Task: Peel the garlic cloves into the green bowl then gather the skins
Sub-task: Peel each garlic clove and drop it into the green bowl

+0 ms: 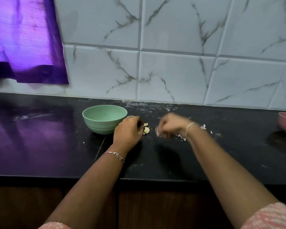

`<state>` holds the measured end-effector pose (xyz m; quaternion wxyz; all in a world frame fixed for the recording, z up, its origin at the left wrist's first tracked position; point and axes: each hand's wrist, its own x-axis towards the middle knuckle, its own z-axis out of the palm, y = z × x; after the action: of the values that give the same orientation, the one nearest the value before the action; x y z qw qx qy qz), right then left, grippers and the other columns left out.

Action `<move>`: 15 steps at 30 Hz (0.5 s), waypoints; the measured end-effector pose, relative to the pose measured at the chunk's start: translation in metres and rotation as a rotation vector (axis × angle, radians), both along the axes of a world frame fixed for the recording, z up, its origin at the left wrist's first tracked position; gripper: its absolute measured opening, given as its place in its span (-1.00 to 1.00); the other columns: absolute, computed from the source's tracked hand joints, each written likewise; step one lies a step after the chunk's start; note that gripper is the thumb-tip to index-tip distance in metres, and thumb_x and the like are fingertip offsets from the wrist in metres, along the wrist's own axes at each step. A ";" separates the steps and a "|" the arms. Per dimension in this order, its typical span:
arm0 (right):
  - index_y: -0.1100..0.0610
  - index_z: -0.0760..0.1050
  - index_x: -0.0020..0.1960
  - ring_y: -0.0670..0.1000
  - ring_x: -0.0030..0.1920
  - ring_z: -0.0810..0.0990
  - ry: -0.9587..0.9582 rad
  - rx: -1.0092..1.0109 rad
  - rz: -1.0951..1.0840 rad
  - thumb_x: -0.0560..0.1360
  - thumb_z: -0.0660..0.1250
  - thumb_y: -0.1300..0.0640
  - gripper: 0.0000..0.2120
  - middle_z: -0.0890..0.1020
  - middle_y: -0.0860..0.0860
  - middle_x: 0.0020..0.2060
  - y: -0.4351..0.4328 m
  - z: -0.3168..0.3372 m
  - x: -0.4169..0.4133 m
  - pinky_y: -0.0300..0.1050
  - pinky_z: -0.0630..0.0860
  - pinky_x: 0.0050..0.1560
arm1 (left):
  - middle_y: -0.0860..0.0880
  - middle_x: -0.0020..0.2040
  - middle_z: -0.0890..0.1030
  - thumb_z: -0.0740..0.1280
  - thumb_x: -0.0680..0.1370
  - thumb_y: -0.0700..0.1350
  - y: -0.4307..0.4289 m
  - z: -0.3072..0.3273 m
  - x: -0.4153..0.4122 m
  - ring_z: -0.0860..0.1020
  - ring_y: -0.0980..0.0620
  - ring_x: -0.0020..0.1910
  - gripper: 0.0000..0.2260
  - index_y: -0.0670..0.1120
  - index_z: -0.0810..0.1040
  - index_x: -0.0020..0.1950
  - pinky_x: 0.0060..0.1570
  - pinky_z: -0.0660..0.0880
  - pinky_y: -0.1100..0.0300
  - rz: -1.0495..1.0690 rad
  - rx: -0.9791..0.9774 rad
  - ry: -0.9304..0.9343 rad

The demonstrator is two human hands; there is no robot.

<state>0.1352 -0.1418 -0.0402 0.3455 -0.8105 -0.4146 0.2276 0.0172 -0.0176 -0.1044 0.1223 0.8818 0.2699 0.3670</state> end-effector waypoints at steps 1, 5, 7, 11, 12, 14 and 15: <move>0.25 0.51 -0.27 -0.16 -0.59 0.45 -0.016 -0.087 0.010 0.50 0.33 0.41 -0.81 0.59 0.01 -0.52 0.000 -0.015 -0.002 -0.33 0.35 -0.58 | 0.03 -0.04 0.58 0.30 0.53 -0.06 0.000 0.000 0.000 0.55 -0.02 -0.03 -0.90 0.00 0.58 -0.01 -0.12 0.50 0.07 -0.002 -0.004 0.001; 0.26 0.53 -0.25 -0.17 -0.57 0.48 -0.093 -0.014 -0.004 0.51 0.35 0.38 -0.83 0.59 -0.03 -0.53 0.004 0.012 0.005 -0.33 0.39 -0.55 | 0.05 -0.04 0.57 0.30 0.53 -0.05 -0.002 0.002 0.000 0.54 -0.01 -0.02 -0.90 0.01 0.58 0.00 -0.15 0.44 0.13 -0.001 0.014 0.006; 0.24 0.53 -0.26 -0.15 -0.54 0.50 -0.062 0.130 -0.027 0.51 0.37 0.34 -0.83 0.59 0.00 -0.50 0.008 0.034 0.009 -0.32 0.44 -0.51 | 0.05 -0.03 0.58 0.30 0.53 -0.05 -0.001 0.002 0.001 0.54 0.00 -0.02 -0.89 0.01 0.58 0.00 -0.15 0.41 0.15 0.011 0.011 -0.002; 0.13 0.53 -0.30 0.01 -0.24 0.60 -0.492 -0.271 0.053 0.49 0.40 0.20 -0.81 0.66 0.08 -0.23 0.017 -0.008 0.001 -0.18 0.54 -0.24 | -0.01 -0.03 0.58 0.31 0.52 -0.07 0.001 0.001 0.003 0.55 -0.05 -0.02 -0.89 -0.04 0.58 -0.01 -0.11 0.47 0.08 -0.011 -0.011 0.021; 0.10 0.51 -0.32 0.00 -0.25 0.57 -0.528 -0.330 0.068 0.48 0.41 0.19 -0.79 0.67 0.09 -0.20 0.018 -0.016 0.001 -0.21 0.49 -0.30 | -0.03 -0.04 0.58 0.31 0.52 -0.08 0.001 0.001 0.004 0.55 -0.07 -0.02 -0.90 -0.05 0.58 -0.02 -0.10 0.49 0.07 -0.020 -0.015 0.022; 0.13 0.53 -0.30 -0.07 -0.36 0.52 -0.445 -0.257 0.078 0.49 0.40 0.25 -0.81 0.69 0.10 -0.19 0.019 -0.001 0.004 -0.31 0.38 -0.48 | -0.04 -0.04 0.58 0.31 0.52 -0.09 0.000 0.002 0.003 0.55 -0.07 -0.04 -0.91 -0.06 0.57 -0.03 -0.10 0.49 0.06 -0.024 -0.021 0.026; 0.17 0.54 -0.28 -0.08 -0.38 0.50 -0.370 -0.158 0.059 0.49 0.39 0.29 -0.82 0.68 0.09 -0.22 0.016 0.017 0.003 -0.32 0.36 -0.50 | -0.04 -0.05 0.57 0.31 0.52 -0.09 0.000 0.002 0.003 0.55 -0.07 -0.04 -0.91 -0.06 0.57 -0.03 -0.10 0.48 0.06 -0.025 -0.022 0.021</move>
<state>0.1385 -0.1259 -0.0235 0.1918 -0.8507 -0.4753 0.1167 0.0201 -0.0172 -0.1021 0.1338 0.8874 0.2642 0.3532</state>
